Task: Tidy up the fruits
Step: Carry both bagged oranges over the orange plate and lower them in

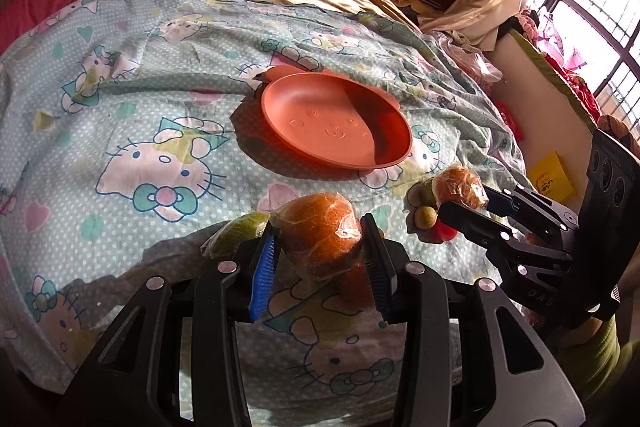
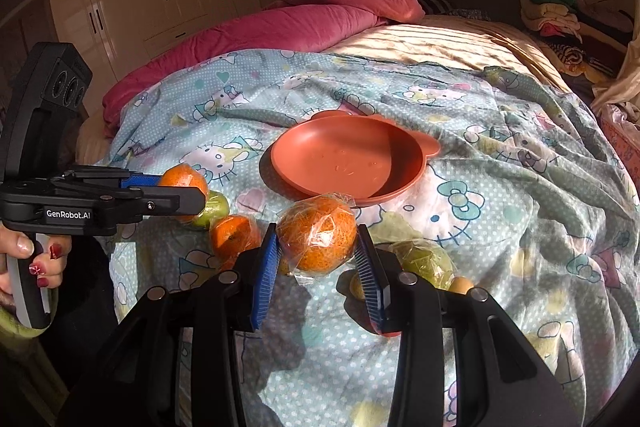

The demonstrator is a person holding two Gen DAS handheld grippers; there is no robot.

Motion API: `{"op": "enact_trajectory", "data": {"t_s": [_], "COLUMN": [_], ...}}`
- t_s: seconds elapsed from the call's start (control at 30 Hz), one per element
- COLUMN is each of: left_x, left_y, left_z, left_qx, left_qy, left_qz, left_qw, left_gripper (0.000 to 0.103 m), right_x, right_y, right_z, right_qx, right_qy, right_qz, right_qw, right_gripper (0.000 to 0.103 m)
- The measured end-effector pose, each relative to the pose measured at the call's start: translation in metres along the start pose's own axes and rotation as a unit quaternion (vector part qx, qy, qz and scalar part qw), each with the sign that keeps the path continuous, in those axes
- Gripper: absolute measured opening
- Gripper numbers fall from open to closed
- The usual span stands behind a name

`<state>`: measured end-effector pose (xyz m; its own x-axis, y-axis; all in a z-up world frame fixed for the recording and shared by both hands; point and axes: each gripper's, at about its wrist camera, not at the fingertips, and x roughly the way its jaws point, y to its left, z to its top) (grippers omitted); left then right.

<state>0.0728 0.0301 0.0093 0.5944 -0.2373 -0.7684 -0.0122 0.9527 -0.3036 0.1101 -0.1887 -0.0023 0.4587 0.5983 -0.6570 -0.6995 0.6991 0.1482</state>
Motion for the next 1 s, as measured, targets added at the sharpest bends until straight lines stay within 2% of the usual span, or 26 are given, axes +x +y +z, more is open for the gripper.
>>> {"op": "enact_trajectory", "data": {"t_s": [0.27, 0.6, 1.0], "left_x": [0.015, 0.052, 0.097], "left_y": [0.000, -0.003, -0.003], "left_z": [0.034, 0.076, 0.092], "left_qx": [0.008, 0.030, 0.038], "left_qy": [-0.007, 0.006, 0.038], "left_qz": [0.002, 0.011, 0.020], "left_qw": [0.9999, 0.9995, 0.9983], "left_gripper": [0.032, 0.032, 0.032], "right_x": [0.010, 0.041, 0.070], "right_y": [-0.013, -0.028, -0.033], "right_z": [0.024, 0.043, 0.048], "right_qx": [-0.010, -0.026, -0.063], "right_qy": [-0.003, 0.031, 0.071], "right_qz": [-0.009, -0.018, -0.018], "right_qw": [1.000, 0.999, 0.995], "right_gripper": [0.036, 0.036, 0.036]}}
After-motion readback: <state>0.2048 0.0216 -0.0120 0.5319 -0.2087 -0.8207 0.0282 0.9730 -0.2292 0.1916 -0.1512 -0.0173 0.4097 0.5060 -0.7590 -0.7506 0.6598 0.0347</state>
